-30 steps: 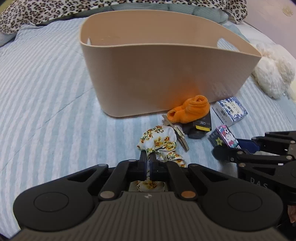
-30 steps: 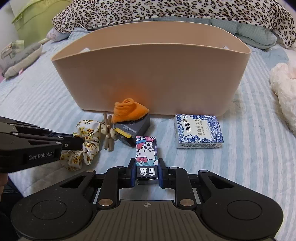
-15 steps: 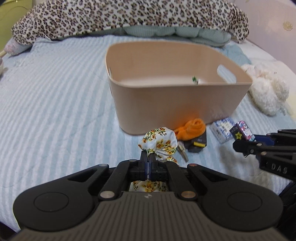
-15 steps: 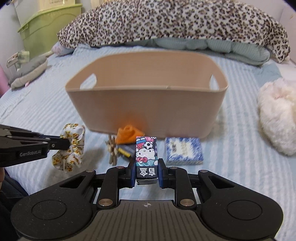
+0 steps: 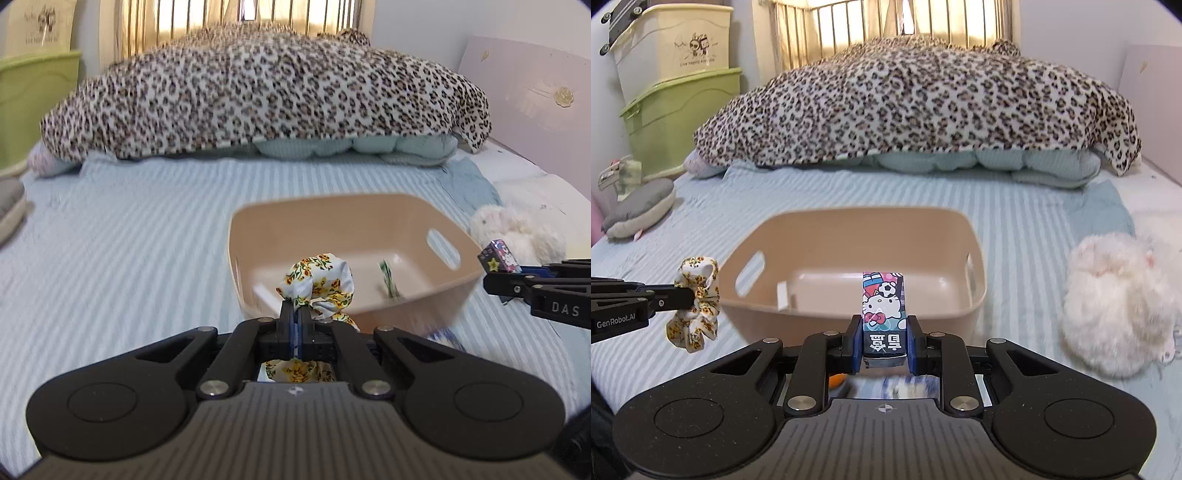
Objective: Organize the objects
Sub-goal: 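Carry the Hello Kitty box and scrunchie into the basket and open both tools, then grasp the blue-and-white box with the right tool while the left tool grasps the metal hair clip, then carry the blue-and-white box and hair clip into the basket and release both, then grasp the orange sock with the left tool while the right tool grasps the black yellow-labelled box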
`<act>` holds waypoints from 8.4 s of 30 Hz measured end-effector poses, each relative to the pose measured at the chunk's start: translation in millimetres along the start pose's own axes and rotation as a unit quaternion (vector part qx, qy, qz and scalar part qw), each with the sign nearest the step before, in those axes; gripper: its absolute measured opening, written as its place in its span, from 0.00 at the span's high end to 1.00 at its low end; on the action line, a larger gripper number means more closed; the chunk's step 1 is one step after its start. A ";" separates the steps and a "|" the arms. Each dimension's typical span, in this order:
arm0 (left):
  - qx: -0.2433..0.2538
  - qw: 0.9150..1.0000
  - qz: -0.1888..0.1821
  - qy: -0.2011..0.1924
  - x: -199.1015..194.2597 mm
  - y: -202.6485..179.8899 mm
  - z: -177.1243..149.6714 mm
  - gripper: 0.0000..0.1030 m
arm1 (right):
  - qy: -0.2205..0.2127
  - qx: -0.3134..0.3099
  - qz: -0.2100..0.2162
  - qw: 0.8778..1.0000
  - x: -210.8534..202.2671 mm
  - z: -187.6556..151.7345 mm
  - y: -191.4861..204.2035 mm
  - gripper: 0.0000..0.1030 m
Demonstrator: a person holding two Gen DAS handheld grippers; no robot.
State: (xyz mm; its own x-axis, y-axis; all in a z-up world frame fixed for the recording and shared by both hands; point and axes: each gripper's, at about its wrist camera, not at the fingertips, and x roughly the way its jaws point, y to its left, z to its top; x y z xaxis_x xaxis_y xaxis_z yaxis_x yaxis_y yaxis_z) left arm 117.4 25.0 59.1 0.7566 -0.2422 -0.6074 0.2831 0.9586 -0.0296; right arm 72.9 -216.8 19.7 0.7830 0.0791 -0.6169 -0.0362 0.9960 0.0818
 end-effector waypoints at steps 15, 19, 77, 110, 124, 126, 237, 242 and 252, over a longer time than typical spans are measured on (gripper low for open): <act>0.018 0.999 0.022 0.028 101.4 -15.6 35.4 0.98 | -0.007 -0.013 -0.034 0.999 68.5 44.6 -8.0 0.79; 0.015 0.997 0.022 0.067 134.1 -17.9 29.4 0.98 | 0.011 -0.012 -0.038 0.999 90.0 43.0 -9.3 0.79; -0.008 0.984 0.031 0.175 89.6 -15.9 -89.6 0.23 | 0.179 -0.036 -0.067 0.981 65.4 -76.3 -8.9 0.06; -0.065 0.982 0.006 0.177 132.0 -13.9 -82.2 0.21 | 0.183 -0.028 -0.064 0.981 108.7 -83.8 -7.8 0.00; -0.080 0.978 -0.036 0.188 129.1 -18.0 -77.1 0.75 | 0.142 -0.015 -0.068 0.987 114.7 -81.5 -13.1 0.30; -0.073 0.979 -0.039 0.187 130.4 -21.3 -75.9 0.75 | 0.139 -0.015 -0.059 0.988 112.3 -82.0 -11.7 0.42; 0.012 0.988 0.022 0.150 76.7 -15.6 -41.0 0.25 | 0.103 -0.019 -0.078 0.991 56.2 -57.5 -2.8 0.13; -0.006 0.986 -0.008 0.167 96.2 -26.4 -49.4 0.25 | 0.119 -0.007 -0.082 0.990 69.1 -67.2 -12.2 0.13; -0.019 0.985 -0.029 0.166 128.0 -53.2 -50.4 0.25 | 0.134 0.001 -0.087 0.987 81.7 -72.9 -21.8 0.13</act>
State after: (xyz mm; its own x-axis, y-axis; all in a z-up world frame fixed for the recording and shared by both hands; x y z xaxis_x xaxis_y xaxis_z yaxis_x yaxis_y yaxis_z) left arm 169.5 -49.4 -57.1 0.5031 -0.2400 -0.8302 0.2927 0.9512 -0.0976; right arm 92.4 -229.0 -89.6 0.5854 -0.0845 -0.8063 0.0866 0.9954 -0.0415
